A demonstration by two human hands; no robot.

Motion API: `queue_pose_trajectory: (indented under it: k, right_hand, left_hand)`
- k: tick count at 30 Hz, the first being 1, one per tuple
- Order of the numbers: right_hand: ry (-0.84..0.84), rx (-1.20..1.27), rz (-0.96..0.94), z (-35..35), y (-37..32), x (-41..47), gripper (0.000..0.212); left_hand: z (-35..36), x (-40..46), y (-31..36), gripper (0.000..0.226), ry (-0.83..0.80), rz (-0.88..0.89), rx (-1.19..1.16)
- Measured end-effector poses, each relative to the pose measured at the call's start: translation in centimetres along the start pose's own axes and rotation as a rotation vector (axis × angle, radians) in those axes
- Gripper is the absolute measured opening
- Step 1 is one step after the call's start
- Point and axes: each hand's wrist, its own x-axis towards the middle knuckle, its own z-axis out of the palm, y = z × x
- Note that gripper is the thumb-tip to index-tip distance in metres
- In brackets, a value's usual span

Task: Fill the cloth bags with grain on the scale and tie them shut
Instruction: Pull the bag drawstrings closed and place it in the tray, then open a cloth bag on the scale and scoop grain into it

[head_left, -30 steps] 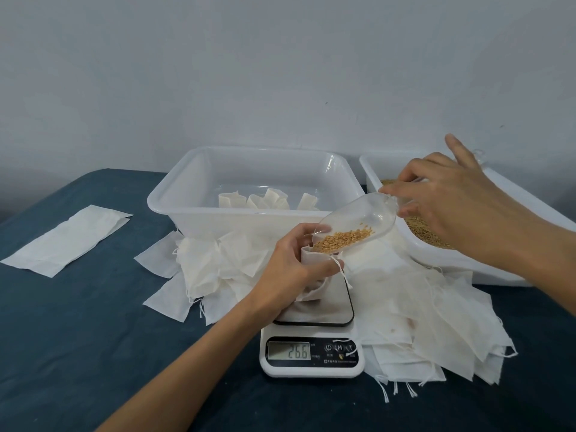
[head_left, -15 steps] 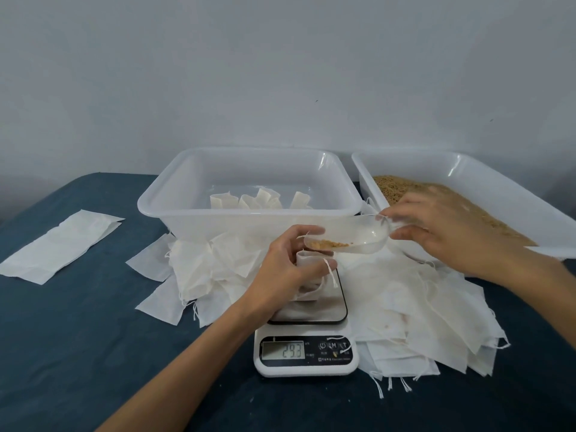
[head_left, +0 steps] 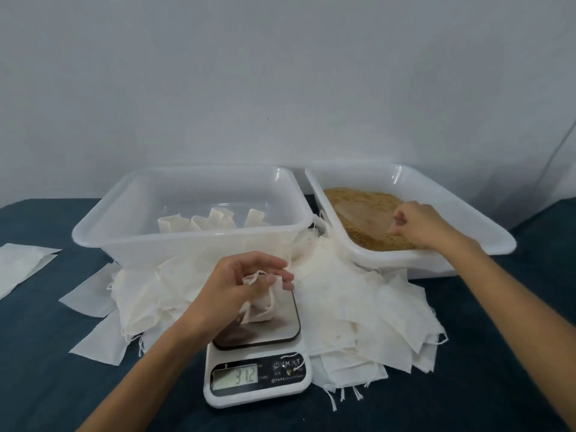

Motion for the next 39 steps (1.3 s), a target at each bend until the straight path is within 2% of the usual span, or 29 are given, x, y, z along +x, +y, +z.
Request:
queue_pose_trajectory:
  k: [5, 8, 10, 12, 14, 18, 23, 27, 32, 36, 39]
  right_hand:
    - [-0.064, -0.095, 0.033, 0.7, 0.7, 0.5, 0.005]
    - [-0.039, -0.226, 0.034, 0.5, 0.2, 0.2, 0.023]
    - [0.076, -0.288, -0.016, 0.2, -0.8, -0.7, 0.03]
    - [0.242, -0.165, -0.114, 0.1, -2.2, -2.0, 0.035]
    - [0.399, 0.059, -0.254, 0.2, -4.0, -3.8, 0.03]
    - [0.539, 0.477, -0.503, 1.7, -8.0, -7.6, 0.017]
    - [0.52, 0.734, -0.548, 4.9, -9.8, -9.6, 0.018]
    - [0.441, 0.787, -0.589, 6.2, -9.6, -9.6, 0.02]
    - [0.369, 0.793, -0.607, 6.9, -9.4, -9.5, 0.02]
    - [0.384, 0.792, -0.626, 6.9, -9.4, -9.4, 0.018]
    - [0.365, 0.786, -0.641, 6.9, -9.5, -9.6, 0.017]
  left_hand:
    - [-0.2, 0.8, 1.0, 0.024, 0.162, 0.064, -0.103]
    - [-0.1, 1.4, 2.2, 0.019, 0.193, 0.079, -0.147]
    - [0.0, 1.7, 2.9, 0.02, 0.193, 0.073, -0.116]
    - [0.1, 2.0, 3.5, 0.021, 0.196, 0.053, -0.052]
    - [0.2, 2.4, 4.0, 0.021, 0.203, 0.045, -0.007]
    - [0.4, 5.0, 6.1, 0.022, 0.241, 0.094, 0.016]
    - [0.1, 12.3, 7.6, 0.022, 0.368, 0.165, 0.139]
    - [1.1, 17.2, 5.2, 0.022, 0.408, 0.064, 0.332]
    - [1.9, 19.6, 1.6, 0.028, 0.37, -0.063, 0.583]
    - [1.3, 19.6, 1.4, 0.026, 0.413, -0.153, 0.6]
    - [1.5, 18.8, 1.8, 0.016, 0.291, -0.295, 0.476]
